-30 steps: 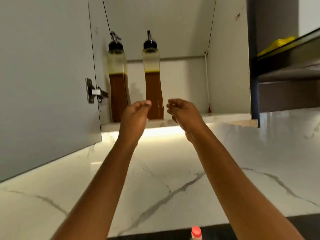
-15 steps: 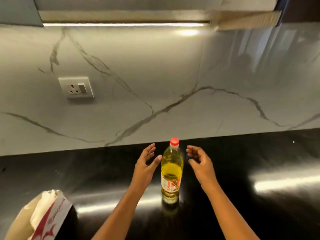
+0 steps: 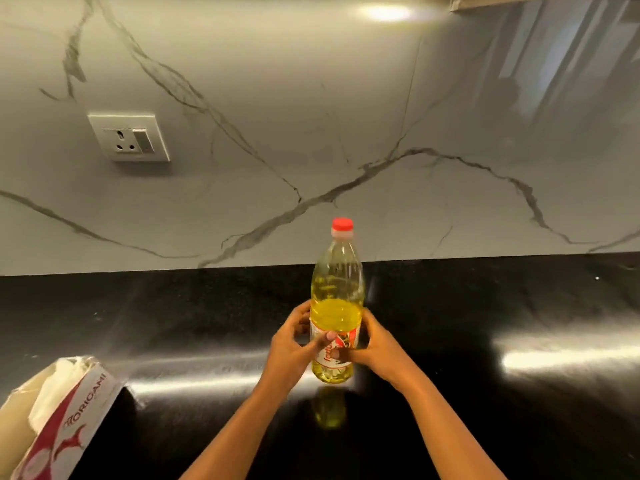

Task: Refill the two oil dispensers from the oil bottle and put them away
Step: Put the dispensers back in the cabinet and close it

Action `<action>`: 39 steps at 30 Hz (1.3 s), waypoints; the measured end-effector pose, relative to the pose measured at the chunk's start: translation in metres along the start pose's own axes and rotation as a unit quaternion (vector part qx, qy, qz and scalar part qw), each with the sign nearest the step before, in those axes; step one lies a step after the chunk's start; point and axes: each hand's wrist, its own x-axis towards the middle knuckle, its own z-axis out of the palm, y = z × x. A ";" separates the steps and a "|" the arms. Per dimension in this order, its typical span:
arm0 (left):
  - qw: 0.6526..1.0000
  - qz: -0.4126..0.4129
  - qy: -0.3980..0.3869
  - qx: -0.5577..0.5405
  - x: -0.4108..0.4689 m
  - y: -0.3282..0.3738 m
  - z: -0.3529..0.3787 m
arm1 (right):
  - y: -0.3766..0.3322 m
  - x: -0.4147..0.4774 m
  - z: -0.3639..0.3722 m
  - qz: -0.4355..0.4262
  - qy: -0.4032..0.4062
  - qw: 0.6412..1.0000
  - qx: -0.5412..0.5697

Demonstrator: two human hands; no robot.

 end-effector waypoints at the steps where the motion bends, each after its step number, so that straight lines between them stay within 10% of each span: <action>1: 1.000 0.015 0.012 -0.017 -0.004 0.017 -0.002 | -0.018 -0.009 -0.005 -0.019 0.001 1.000 0.007; 20: 0.927 0.369 0.058 0.022 -0.013 0.449 -0.038 | -0.408 -0.104 -0.123 -0.378 0.166 0.911 -0.013; 39: 0.981 0.192 0.032 0.021 0.122 0.503 -0.037 | -0.466 0.025 -0.197 -0.223 0.084 0.971 0.004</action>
